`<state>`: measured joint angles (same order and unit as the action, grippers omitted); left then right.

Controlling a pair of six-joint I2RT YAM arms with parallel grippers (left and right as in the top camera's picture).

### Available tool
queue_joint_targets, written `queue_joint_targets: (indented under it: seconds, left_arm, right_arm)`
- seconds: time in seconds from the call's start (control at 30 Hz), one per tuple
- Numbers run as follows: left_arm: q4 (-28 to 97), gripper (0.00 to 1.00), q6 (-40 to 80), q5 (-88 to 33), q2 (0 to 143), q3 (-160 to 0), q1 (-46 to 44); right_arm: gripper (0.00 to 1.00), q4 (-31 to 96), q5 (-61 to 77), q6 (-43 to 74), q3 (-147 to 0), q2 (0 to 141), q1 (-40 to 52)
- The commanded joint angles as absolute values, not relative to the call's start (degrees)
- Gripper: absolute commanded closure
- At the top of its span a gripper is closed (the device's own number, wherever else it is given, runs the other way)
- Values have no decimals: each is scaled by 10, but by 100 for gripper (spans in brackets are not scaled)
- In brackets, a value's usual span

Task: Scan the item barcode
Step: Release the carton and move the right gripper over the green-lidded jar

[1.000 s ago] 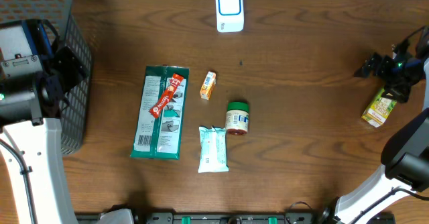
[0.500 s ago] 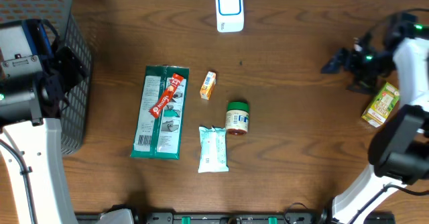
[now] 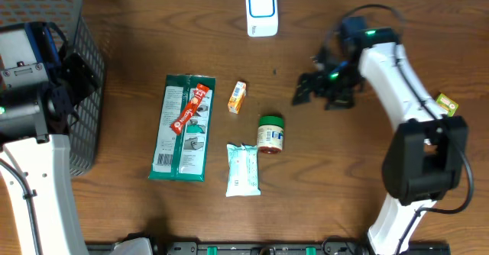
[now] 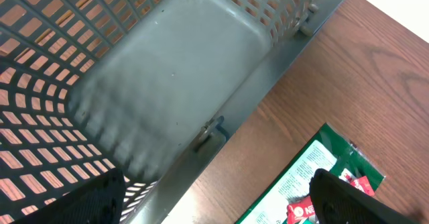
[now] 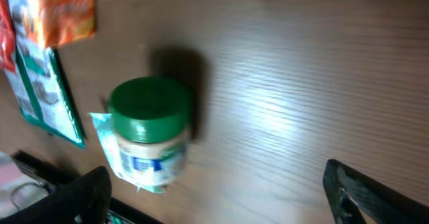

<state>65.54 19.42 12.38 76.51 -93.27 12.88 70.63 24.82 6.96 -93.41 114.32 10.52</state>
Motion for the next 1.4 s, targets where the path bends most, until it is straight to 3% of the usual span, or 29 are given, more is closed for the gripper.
queue_joint_targets:
  seconds: [0.0, 0.47, 0.93, 1.2, 1.3, 1.37]
  left_arm:
    - [656, 12, 189, 131, 767, -936, 131]
    - [656, 12, 189, 131, 767, -936, 131]
    - [656, 12, 189, 131, 767, -936, 131]
    - [656, 12, 189, 131, 767, -936, 131]
    - [656, 12, 189, 131, 767, -936, 131]
    - [656, 12, 189, 131, 767, -936, 131]
  right_arm:
    - [5, 696, 228, 114, -926, 1135, 170]
    - [1, 655, -76, 312, -926, 1135, 364]
    - [1, 578, 1, 386, -894, 1135, 352]
    - [10, 537, 8, 403, -846, 1135, 341]
    - [21, 535, 8, 403, -846, 1135, 341]
    - [24, 535, 7, 403, -843, 1135, 341]
